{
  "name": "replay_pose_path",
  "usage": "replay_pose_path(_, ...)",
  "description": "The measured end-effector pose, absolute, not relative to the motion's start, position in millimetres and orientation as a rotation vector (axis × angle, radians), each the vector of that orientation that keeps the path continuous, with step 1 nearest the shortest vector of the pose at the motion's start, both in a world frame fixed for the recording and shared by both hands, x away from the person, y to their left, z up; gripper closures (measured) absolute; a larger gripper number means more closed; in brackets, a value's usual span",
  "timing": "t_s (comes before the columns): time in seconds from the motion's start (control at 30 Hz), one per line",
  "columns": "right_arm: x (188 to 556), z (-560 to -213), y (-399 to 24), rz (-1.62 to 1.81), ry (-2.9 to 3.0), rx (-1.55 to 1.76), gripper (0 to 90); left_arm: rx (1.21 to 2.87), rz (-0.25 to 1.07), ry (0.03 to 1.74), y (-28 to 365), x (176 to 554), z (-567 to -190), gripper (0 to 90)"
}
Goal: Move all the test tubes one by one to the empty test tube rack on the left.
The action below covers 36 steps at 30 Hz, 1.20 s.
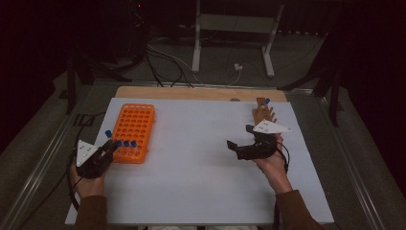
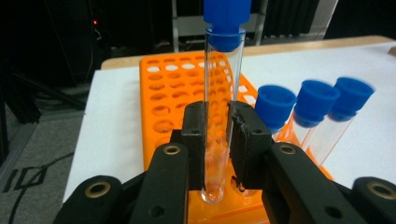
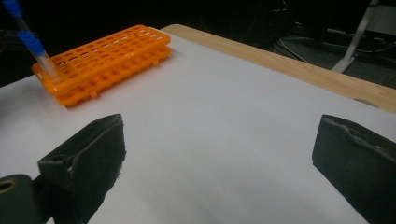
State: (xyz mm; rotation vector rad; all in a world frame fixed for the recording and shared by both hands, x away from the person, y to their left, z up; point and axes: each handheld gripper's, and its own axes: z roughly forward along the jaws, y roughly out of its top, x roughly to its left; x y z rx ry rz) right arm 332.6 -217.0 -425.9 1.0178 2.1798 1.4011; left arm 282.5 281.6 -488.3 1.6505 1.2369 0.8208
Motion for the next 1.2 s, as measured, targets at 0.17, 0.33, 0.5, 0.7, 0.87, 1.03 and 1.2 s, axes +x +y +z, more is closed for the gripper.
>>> replay_pose_path(0.17, 333.8, -426.9, -218.2, 1.397, 2.181, 1.021, 3.2, 1.707, 0.788, 1.281, 281.0, 285.5, -496.8, 77.8)
replay_pose_path(0.33, 334.8, -426.9, -221.8, 1.394, 2.170, 1.031, 3.3, 1.719, 0.770, 1.298, 281.2, 284.3, -499.5, 78.1)
replay_pose_path(0.5, 335.5, -426.8, -225.0, 1.378, 2.163, 1.034, 3.4, 1.728, 0.756, 1.306, 282.2, 283.7, -500.3, 78.5)
replay_pose_path(0.7, 338.0, -426.2, -229.5, 1.343, 2.149, 1.045, 3.4, 1.750, 0.743, 1.315, 282.1, 283.2, -502.4, 78.6)
replay_pose_path(0.87, 342.7, -424.3, -238.1, 1.300, 2.136, 1.058, 3.4, 1.750, 0.742, 1.320, 281.7, 282.3, -502.2, 78.6)
replay_pose_path(1.03, 352.7, -420.2, -251.3, 1.249, 2.105, 1.102, 3.4, 1.745, 0.727, 1.323, 282.6, 282.4, -502.0, 78.5)
replay_pose_path(1.2, 367.5, -420.8, -265.3, 1.184, 2.077, 1.154, 3.5, 1.735, 0.715, 1.328, 283.4, 282.1, -501.9, 77.7)
